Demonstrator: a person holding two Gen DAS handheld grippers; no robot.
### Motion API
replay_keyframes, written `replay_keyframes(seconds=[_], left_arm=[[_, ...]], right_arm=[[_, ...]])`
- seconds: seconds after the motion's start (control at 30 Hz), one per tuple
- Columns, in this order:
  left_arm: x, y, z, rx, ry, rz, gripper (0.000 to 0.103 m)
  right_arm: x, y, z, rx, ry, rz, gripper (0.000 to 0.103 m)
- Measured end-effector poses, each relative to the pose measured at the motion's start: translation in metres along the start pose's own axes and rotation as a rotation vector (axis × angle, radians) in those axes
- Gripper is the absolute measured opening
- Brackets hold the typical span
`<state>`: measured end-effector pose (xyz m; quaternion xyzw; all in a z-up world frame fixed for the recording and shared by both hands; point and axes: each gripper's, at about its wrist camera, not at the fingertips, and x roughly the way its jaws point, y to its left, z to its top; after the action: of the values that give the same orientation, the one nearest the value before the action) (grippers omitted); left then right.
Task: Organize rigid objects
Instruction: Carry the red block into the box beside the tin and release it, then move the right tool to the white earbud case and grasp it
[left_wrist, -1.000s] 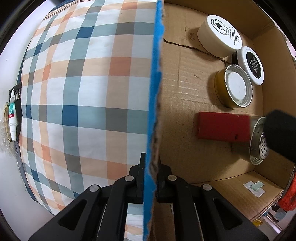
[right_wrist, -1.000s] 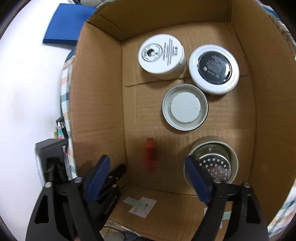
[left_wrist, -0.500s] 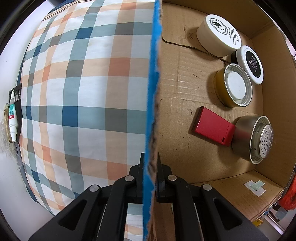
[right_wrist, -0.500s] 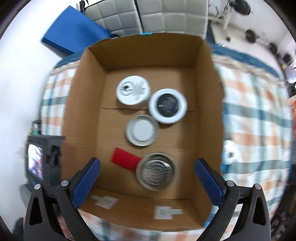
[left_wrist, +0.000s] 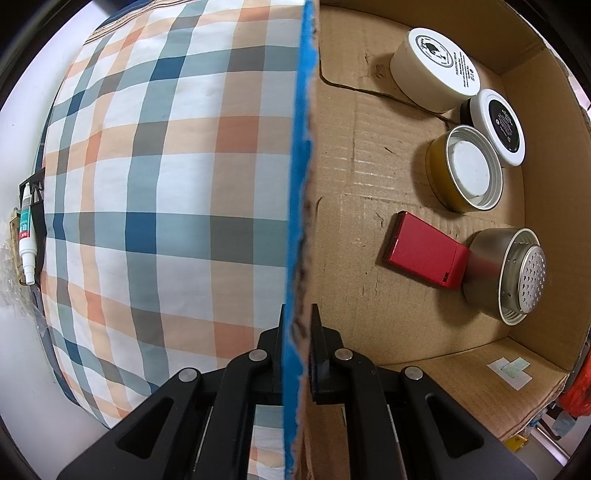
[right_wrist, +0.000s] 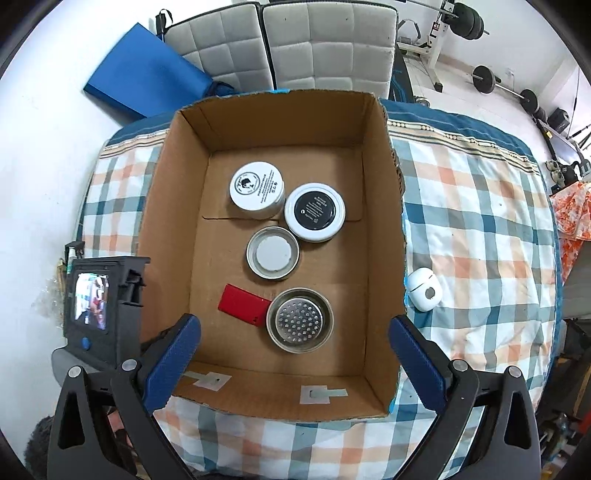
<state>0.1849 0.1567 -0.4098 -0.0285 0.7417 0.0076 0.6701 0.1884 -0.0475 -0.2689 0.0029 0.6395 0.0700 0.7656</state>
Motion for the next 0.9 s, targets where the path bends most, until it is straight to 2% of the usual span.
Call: replay_keyframes(seconds=[0.27,0.37,0.47,0.6,0.67,0.77,0.8,0.83,0.9], left_arm=[[0.000,-0.001,0.001,0.003,0.003,0.002,0.004],[0.000,-0.001,0.002,0.000,0.004,0.002,0.004],[0.000,-0.001,0.002,-0.001,0.005,0.001,0.004],[0.000,0.001,0.002,-0.004,0.004,-0.002,0.004],[0.000,0.001,0.002,-0.004,0.005,0.000,0.004],[0.001,0.002,0.002,-0.007,0.007,-0.002,0.004],[0.001,0.002,0.002,-0.008,0.007,-0.002,0.004],[0.001,0.002,0.002,-0.008,0.007,-0.002,0.004],[0.001,0.002,0.002,-0.007,0.007,0.002,0.004]], right_arm=[[-0.025,-0.011,-0.001,0.035,-0.039,0.041,0.103],[-0.035,-0.040,0.004,0.114,-0.074,0.046,0.103],[-0.035,-0.085,0.012,0.222,-0.094,0.003,0.103],[0.001,-0.160,0.016,0.401,-0.040,-0.047,0.103],[0.029,-0.191,0.013,0.489,0.018,-0.020,0.103],[0.071,-0.218,0.006,0.579,0.109,0.063,0.100],[0.088,-0.223,0.003,0.601,0.150,0.080,0.096],[0.096,-0.224,0.000,0.604,0.165,0.084,0.091],[0.114,-0.223,-0.003,0.588,0.190,0.084,0.090]])
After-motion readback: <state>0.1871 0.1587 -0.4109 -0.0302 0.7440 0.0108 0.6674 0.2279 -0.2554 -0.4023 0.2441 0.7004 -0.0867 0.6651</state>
